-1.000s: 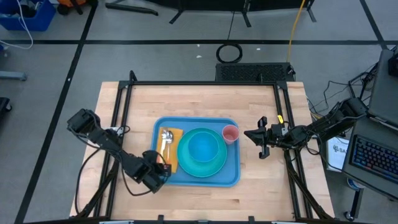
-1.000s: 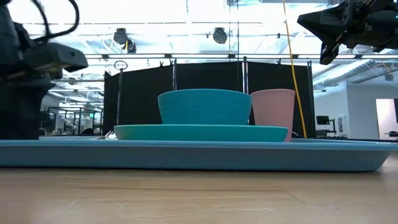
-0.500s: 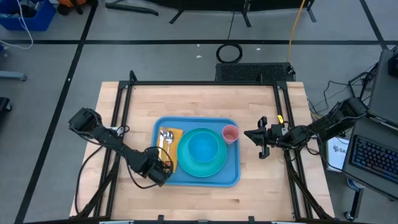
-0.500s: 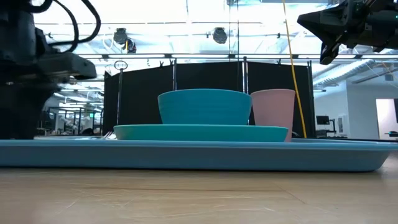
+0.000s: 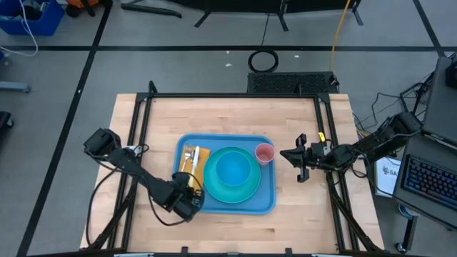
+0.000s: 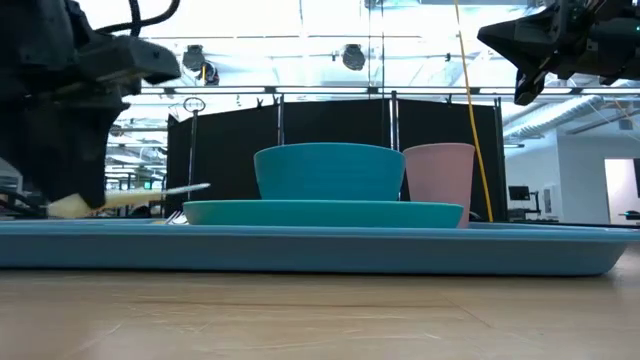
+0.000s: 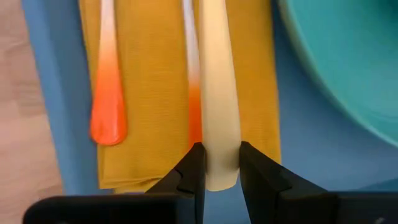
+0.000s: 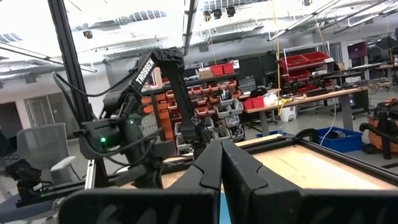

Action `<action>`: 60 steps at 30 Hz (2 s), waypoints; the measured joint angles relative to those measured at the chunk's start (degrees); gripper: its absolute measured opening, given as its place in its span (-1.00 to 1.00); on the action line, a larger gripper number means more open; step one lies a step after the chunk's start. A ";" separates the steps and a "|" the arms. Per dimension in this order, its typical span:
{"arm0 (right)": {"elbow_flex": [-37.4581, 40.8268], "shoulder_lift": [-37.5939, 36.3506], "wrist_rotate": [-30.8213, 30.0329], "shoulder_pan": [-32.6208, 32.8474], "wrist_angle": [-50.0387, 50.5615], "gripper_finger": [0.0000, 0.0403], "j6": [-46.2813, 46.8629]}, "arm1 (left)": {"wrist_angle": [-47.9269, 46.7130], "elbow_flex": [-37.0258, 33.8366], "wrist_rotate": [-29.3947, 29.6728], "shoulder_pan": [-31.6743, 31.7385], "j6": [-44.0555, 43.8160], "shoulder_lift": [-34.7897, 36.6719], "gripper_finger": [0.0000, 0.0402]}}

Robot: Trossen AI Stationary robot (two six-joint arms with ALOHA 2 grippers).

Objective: Set up tray
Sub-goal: Adjust the yellow knife on the yellow napkin on the blue serving tray

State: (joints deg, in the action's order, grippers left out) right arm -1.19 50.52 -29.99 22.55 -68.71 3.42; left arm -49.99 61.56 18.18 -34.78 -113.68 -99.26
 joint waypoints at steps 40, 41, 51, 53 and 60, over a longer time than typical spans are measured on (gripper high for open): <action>0.00 0.00 0.01 0.02 1.31 -1.00 0.00 | 23.95 -8.44 3.06 -0.22 20.09 -0.09 -0.49; 0.00 0.00 0.01 0.00 1.29 -1.00 0.00 | 23.77 -8.44 3.21 -0.22 20.37 -0.09 -0.48; 0.00 0.00 -0.01 0.00 1.31 -1.00 0.00 | 23.64 -8.44 3.97 -0.33 21.71 -0.09 -0.32; 0.00 0.00 0.00 0.01 1.29 -1.00 0.00 | 23.70 -8.44 3.86 -0.33 21.59 -0.09 -0.29; 0.02 0.00 0.01 0.00 1.29 -1.00 0.00 | 24.62 -8.44 4.60 -0.97 22.00 -0.09 -0.19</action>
State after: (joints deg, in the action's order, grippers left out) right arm -1.17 50.52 -29.98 22.55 -67.42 3.42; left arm -25.36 53.12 22.79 -35.75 -91.68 -99.35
